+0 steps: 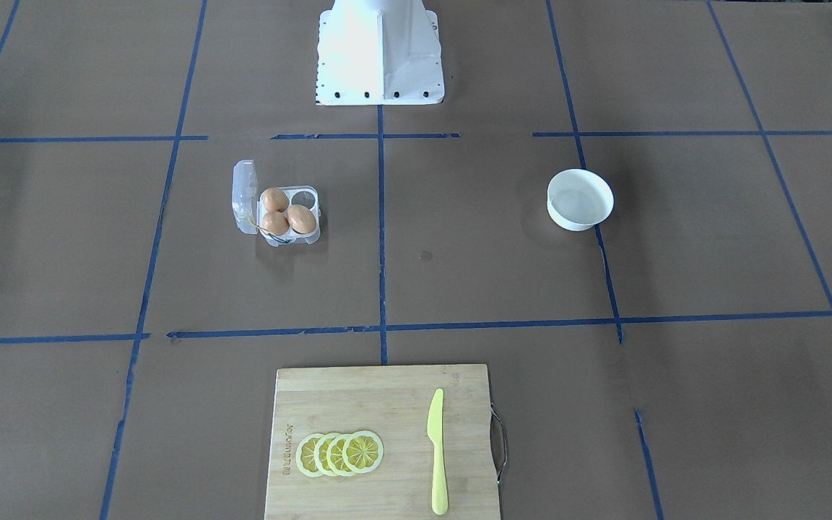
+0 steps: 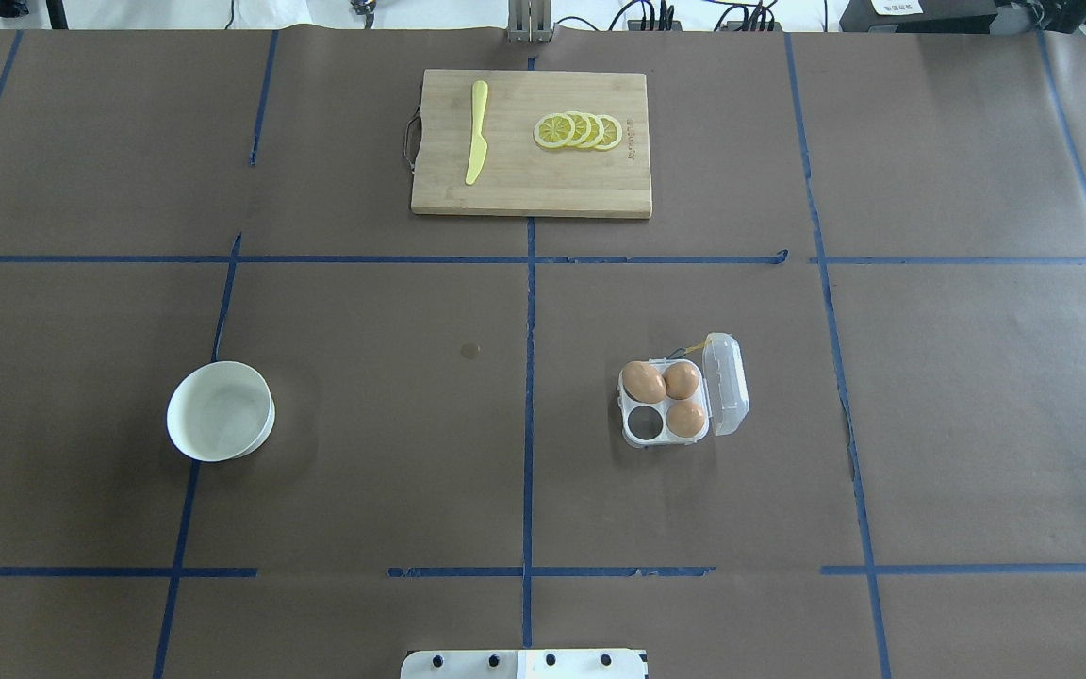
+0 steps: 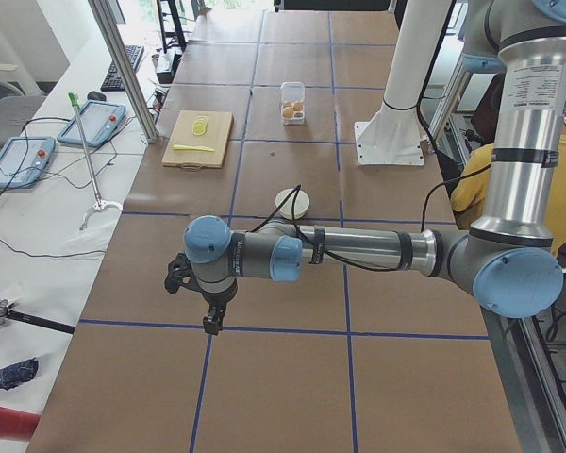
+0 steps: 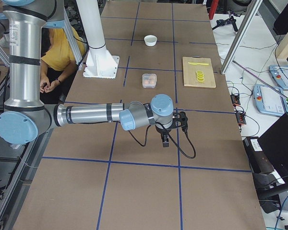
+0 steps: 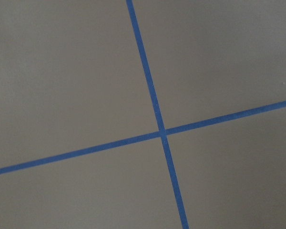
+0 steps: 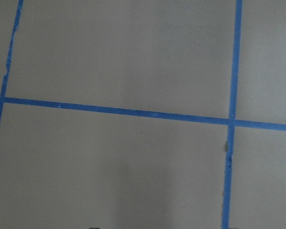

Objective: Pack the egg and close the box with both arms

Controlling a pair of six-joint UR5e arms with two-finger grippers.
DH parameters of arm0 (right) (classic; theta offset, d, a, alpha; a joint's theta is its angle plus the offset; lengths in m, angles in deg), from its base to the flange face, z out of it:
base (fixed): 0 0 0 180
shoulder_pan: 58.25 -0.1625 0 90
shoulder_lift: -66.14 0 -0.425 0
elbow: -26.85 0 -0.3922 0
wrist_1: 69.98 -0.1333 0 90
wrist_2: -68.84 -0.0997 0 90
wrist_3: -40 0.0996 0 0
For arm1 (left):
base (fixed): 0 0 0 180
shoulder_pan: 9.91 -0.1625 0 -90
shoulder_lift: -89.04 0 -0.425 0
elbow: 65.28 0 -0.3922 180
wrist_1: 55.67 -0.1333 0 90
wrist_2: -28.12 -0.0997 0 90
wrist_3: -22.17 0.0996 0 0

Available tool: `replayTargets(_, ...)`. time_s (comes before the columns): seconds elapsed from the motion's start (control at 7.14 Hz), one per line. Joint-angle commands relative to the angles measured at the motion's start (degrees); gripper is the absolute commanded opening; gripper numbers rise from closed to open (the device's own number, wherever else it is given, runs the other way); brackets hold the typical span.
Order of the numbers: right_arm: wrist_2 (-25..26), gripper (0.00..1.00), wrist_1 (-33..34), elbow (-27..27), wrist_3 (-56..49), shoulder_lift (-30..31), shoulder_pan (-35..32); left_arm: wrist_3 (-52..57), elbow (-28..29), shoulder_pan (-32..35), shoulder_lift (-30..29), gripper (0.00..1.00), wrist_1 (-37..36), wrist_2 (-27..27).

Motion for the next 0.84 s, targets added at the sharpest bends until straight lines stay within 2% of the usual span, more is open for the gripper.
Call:
replayTargets(0.0,0.1,0.41,-10.2,-2.7,15.2,2.1,9.1,0.1,-0.2,0.0,-0.2,1.00,0.2,0.2)
replayTargets(0.14,0.4,0.37,-16.1,-2.8,25.5,2.3,13.8,0.1,-0.7,0.0,-0.3,1.00,0.2,0.1)
replayTargets(0.42,2.5,0.37,-29.1,-2.8,43.3,2.1,23.5,0.1,-0.7,0.0,-0.5,1.00,0.2,0.1)
replayTargets(0.56,5.3,0.37,-32.6,-2.9,48.7,1.6,28.4,0.1,-0.7,-0.1,-0.8,1.00,0.3,0.1)
replayTargets(0.7,10.9,0.34,-35.7,-2.9,54.5,0.7,34.2,0.1,-0.7,-0.2,-1.0,1.00,0.3,0.1)
